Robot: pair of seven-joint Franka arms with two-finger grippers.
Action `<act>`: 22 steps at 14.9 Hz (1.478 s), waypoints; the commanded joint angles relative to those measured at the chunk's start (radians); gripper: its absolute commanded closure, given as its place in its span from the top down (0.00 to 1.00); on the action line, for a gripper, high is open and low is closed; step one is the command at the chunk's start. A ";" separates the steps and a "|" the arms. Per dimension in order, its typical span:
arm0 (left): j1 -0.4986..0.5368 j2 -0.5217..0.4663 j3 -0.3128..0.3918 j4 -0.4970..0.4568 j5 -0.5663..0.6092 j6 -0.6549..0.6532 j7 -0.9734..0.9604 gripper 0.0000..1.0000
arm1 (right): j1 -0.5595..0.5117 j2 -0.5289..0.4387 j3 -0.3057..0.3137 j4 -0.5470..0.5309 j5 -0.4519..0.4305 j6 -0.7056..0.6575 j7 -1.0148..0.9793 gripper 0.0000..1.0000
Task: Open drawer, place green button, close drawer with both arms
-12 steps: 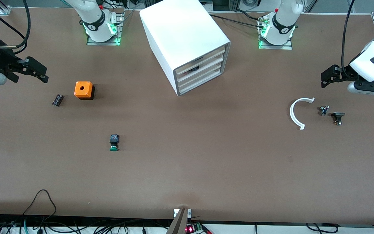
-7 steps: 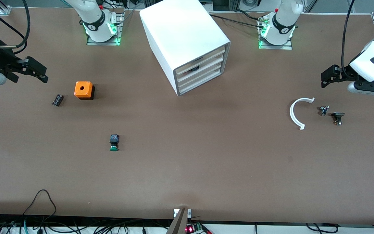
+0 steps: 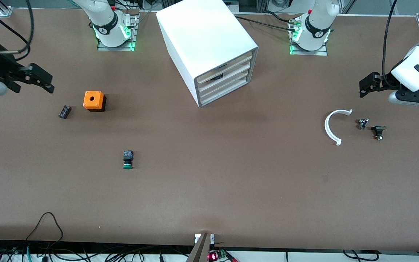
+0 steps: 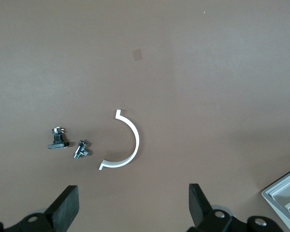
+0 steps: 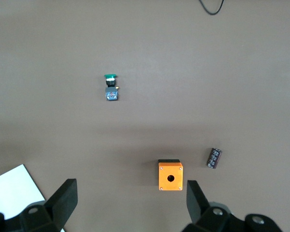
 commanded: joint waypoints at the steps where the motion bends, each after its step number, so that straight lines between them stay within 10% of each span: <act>1: -0.008 -0.010 0.008 -0.002 -0.015 -0.056 0.026 1.00 | 0.013 0.060 -0.002 -0.001 0.016 0.004 -0.013 1.00; 13: -0.020 0.086 -0.001 -0.020 -0.382 -0.338 0.106 1.00 | 0.056 0.293 0.004 -0.168 0.038 0.439 -0.016 1.00; 22: -0.020 0.160 -0.062 -0.290 -0.762 0.020 0.399 0.99 | 0.085 0.474 0.038 -0.247 0.036 0.760 -0.016 1.00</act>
